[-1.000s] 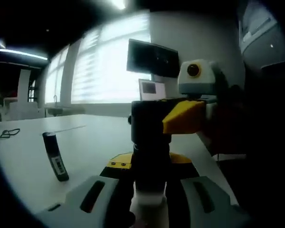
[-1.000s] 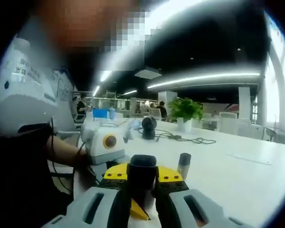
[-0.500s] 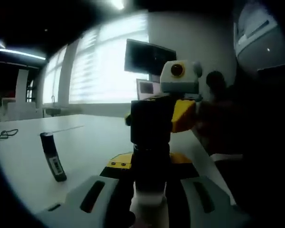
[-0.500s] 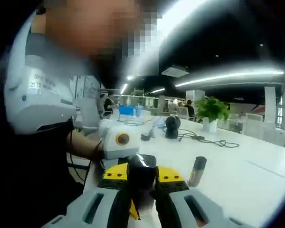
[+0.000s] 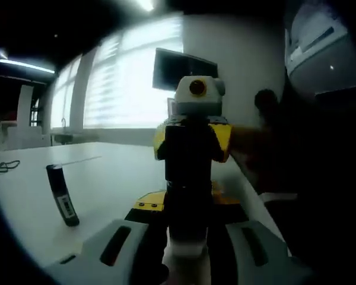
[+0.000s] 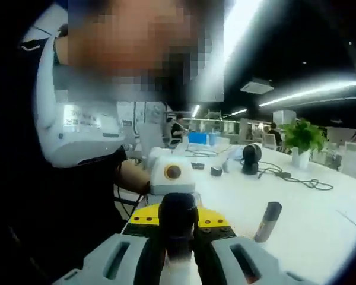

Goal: Pick up cosmetic bottle twist off cap place on table pick up cap screw tight cap place on table

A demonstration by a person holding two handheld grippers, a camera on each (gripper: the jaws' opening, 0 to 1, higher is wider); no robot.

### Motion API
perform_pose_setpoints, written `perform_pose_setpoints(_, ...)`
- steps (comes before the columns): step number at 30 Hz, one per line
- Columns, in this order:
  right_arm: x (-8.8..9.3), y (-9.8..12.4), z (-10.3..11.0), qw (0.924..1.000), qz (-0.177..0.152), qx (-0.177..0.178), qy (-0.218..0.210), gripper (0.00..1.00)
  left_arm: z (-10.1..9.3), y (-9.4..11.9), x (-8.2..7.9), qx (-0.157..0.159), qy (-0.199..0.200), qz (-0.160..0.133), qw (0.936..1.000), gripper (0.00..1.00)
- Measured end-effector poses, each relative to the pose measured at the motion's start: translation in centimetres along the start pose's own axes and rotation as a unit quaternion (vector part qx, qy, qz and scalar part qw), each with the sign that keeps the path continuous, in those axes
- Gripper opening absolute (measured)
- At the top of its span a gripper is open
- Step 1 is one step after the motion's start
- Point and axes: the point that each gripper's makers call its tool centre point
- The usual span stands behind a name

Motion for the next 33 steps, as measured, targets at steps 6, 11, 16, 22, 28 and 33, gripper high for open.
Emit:
perform_pose_setpoints(6, 0.0, 0.1, -0.3, 0.9988, -0.011, -0.048, -0.001, 0.13, 0.0, 0.0, 0.0, 0.002, 0.003, 0.001, 1.0, 0.14)
perform_pose_setpoints(11, -0.1, 0.3, -0.4, 0.9979, -0.016, -0.063, -0.003, 0.13, -0.1, 0.0, 0.0, 0.003, 0.006, 0.001, 1.0, 0.14)
perform_pose_setpoints(16, -0.1, 0.3, -0.2, 0.9978, -0.015, -0.064, 0.004, 0.13, -0.1, 0.0, 0.1, 0.004, 0.005, 0.002, 1.0, 0.14)
perform_pose_setpoints(22, 0.1, 0.4, -0.6, 0.999, -0.009, -0.043, 0.003, 0.15, 0.0, 0.0, 0.0, -0.004, 0.003, -0.001, 1.0, 0.15)
perform_pose_setpoints(28, 0.0, 0.9, -2.2, 0.9959, -0.041, 0.068, -0.044, 0.36, 0.7, -0.2, 0.0, -0.032, 0.003, 0.0, 0.9995, 0.15)
perform_pose_setpoints(33, -0.5, 1.3, -2.0, 0.9844, -0.07, 0.144, -0.072, 0.38, 1.4, -0.3, 0.0, -0.058, 0.002, 0.001, 0.9983, 0.15)
Point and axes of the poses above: the point that each gripper's makers call its tool centre point, and the gripper's own axes: y roughly backward along the fingers, z roughly to its left, x roughly out of its underside, and after that the axes turned 7 degrees about z, right-handed
